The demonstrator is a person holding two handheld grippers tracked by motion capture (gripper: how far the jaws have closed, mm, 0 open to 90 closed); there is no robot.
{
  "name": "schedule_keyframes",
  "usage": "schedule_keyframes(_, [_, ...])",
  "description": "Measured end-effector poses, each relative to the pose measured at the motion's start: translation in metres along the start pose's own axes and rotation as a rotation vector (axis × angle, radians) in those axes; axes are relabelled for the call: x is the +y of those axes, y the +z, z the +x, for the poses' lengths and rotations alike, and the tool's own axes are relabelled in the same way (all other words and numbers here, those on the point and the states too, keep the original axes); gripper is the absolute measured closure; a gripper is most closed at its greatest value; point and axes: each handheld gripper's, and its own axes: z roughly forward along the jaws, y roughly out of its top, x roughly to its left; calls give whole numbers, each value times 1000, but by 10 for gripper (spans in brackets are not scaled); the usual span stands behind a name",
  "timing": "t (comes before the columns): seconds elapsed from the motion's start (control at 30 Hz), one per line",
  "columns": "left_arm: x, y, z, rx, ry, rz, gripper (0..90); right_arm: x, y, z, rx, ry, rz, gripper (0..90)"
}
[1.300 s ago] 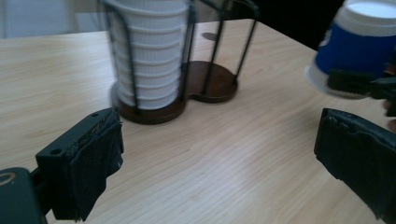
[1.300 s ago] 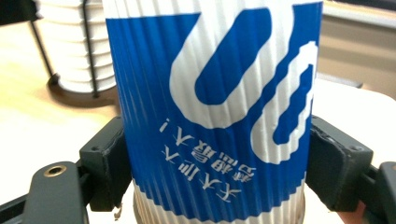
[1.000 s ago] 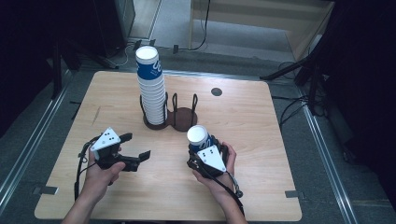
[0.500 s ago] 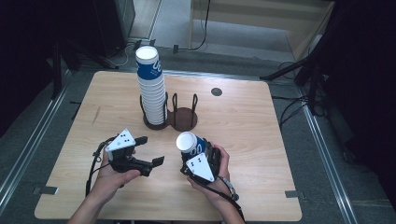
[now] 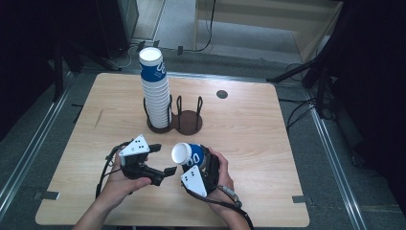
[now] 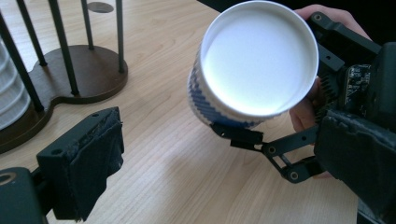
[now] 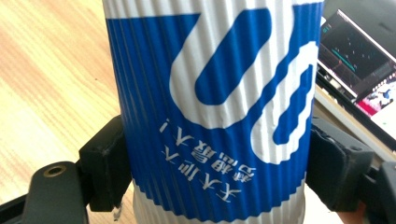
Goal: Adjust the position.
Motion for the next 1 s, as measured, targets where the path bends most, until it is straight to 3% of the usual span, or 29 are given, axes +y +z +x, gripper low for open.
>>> schedule_keyframes(0.2, [0, 2, -4, -15, 3, 1, 52, 3, -2, 3, 19, -38, -10, 190])
schedule_keyframes(0.33, [1, 2, -7, -23, 13, 3, 67, 5, -3, 12, 31, -107, -19, 189])
schedule_keyframes(0.67, [-1, 10, -10, -43, 34, 67, 75, 9, -5, 26, 58, -183, -37, 189])
schedule_keyframes(0.7, [-1, 9, -10, -38, 34, 60, 136, 9, -5, 27, 63, -188, -37, 188])
schedule_keyframes(0.9, [-2, 9, -11, -40, 45, 62, 205, 9, -5, 28, 62, -196, -33, 186])
schedule_keyframes(1.0, [-2, 11, -12, -16, 45, 68, 257, 8, -4, 29, 62, -207, -34, 184])
